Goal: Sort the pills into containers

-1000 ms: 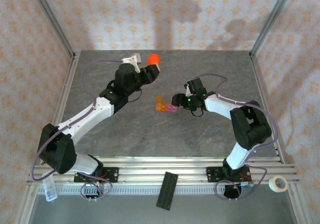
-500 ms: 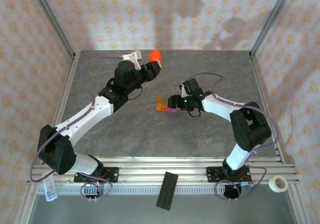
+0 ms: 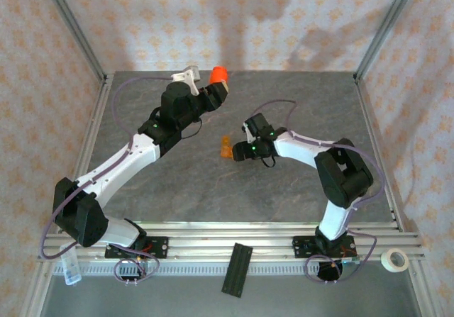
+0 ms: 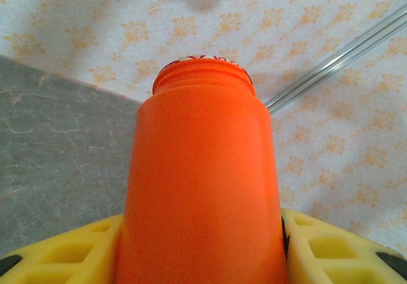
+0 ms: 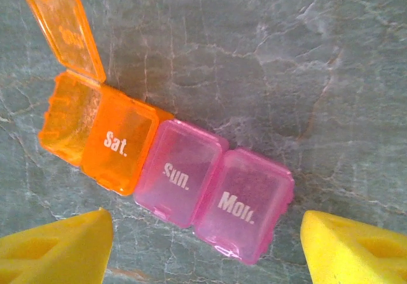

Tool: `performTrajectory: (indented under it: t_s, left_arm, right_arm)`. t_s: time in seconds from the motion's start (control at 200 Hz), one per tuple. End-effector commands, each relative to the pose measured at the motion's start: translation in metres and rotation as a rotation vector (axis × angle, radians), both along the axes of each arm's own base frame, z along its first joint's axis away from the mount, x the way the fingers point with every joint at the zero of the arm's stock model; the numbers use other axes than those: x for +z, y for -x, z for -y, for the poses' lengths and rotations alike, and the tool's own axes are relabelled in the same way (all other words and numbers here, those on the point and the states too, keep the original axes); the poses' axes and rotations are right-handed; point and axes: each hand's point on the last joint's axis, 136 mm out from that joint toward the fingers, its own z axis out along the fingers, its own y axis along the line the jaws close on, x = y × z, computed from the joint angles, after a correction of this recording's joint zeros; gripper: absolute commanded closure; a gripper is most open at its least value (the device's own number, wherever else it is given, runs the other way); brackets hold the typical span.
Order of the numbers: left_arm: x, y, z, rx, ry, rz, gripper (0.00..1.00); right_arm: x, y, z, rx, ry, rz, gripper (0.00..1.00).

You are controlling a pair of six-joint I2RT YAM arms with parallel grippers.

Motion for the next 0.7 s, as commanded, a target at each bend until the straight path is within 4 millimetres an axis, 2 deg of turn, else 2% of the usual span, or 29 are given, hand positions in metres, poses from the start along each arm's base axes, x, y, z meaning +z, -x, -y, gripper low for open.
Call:
performTrajectory:
  t_s: [0.0,0.19,0.42,0.485,0.696]
  left_arm:
    - [0.027,0.003,-0.002,0.007,-0.009,0.048,1.00]
    - [0.031,0.005,-0.011,0.041,-0.013,0.061,1.00]
    - [0.023,0.002,-0.002,0.009,-0.005,0.029,1.00]
    - [0.026,0.001,0.001,-0.002,-0.017,0.024,1.00]
    - [0.029,0.003,-0.004,0.016,-0.020,0.034,1.00]
  right_arm:
    - [-0.003,-0.006,-0.001,0.031,0.093,0.044,0.23]
    - [-0.012,-0.013,-0.002,0.014,0.128,0.050,0.23]
    - [-0.018,-0.025,0.000,-0.033,0.158,0.057,0.23]
    - [-0.019,-0.029,-0.001,-0.052,0.165,0.059,0.23]
    - [-0.025,-0.039,-0.005,-0.091,0.167,0.053,0.24]
